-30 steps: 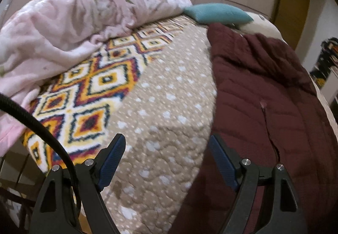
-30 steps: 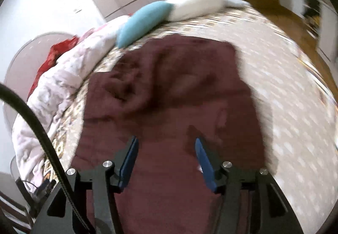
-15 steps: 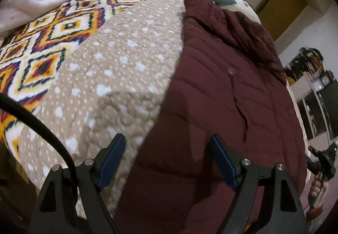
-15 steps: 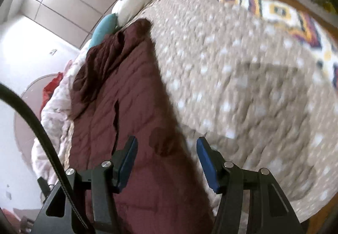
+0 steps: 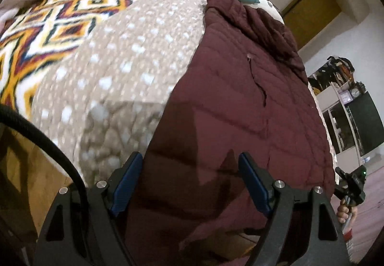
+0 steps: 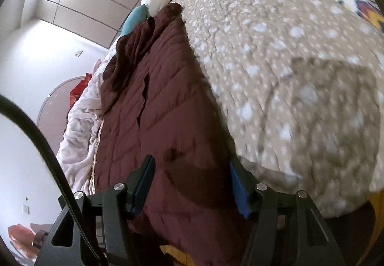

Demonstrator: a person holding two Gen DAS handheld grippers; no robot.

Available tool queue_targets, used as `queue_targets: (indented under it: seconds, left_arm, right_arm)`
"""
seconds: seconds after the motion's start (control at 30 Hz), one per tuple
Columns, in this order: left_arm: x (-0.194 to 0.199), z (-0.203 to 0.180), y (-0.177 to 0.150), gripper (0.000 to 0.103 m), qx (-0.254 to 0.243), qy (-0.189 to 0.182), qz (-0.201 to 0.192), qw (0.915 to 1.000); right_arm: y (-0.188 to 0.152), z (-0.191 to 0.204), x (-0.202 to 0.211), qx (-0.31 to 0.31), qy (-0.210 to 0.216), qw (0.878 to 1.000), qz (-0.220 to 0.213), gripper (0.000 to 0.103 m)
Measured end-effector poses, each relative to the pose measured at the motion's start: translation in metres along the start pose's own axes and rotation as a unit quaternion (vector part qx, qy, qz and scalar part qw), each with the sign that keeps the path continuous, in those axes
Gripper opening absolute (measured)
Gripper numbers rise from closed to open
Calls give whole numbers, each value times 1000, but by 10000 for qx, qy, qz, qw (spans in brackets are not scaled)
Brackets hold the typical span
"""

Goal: Fold large clothes

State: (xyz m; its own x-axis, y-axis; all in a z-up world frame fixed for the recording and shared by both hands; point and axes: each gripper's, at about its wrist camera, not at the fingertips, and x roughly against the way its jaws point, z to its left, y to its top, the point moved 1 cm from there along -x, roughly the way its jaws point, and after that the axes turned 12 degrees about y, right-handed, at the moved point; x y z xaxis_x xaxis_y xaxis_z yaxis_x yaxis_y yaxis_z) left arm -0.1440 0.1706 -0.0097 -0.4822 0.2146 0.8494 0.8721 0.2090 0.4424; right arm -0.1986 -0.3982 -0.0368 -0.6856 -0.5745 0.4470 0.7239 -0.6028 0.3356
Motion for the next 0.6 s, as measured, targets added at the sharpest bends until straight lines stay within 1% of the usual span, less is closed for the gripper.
queue_targets:
  seconds: [0.1, 0.2, 0.3, 0.4, 0.43, 0.47, 0.5, 0.53, 0.57, 0.6]
  left_arm:
    - [3, 2, -11, 81, -19, 48, -45, 10000]
    - [7, 4, -19, 81, -34, 63, -79, 9999]
    - [8, 4, -26, 81, -61, 58, -68, 9999]
    - [10, 6, -33, 81, -61, -16, -37, 10000]
    - [12, 6, -36, 76, -87, -22, -37, 10000]
    - [13, 5, -38, 66, -123, 45, -48, 9999]
    - [14, 4, -40, 59, -197, 219, -52, 9996]
    - [14, 4, -41, 49, -251, 361, -32, 9990]
    - [16, 6, -42, 42, -250, 386, -16, 9989]
    - [18, 7, -43, 38, -216, 421, -25, 9989]
  right_arm:
    - [-13, 3, 6, 61, -70, 9999, 50, 64]
    - [-32, 4, 7, 162, -181, 9994, 250, 65]
    - [-44, 9, 7, 348, -330, 9985, 275, 65]
    - [-49, 14, 9, 415, -380, 9981, 261, 65]
    - [-51, 17, 10, 446, -401, 9978, 266, 65]
    - [-53, 20, 10, 505, -435, 9974, 279, 65]
    - [-55, 23, 10, 564, -476, 9968, 298, 65]
    - [-56, 25, 10, 619, -521, 9962, 325, 65]
    - [-59, 27, 10, 681, -585, 9953, 363, 65]
    - [-61, 28, 10, 730, -638, 9945, 393, 65]
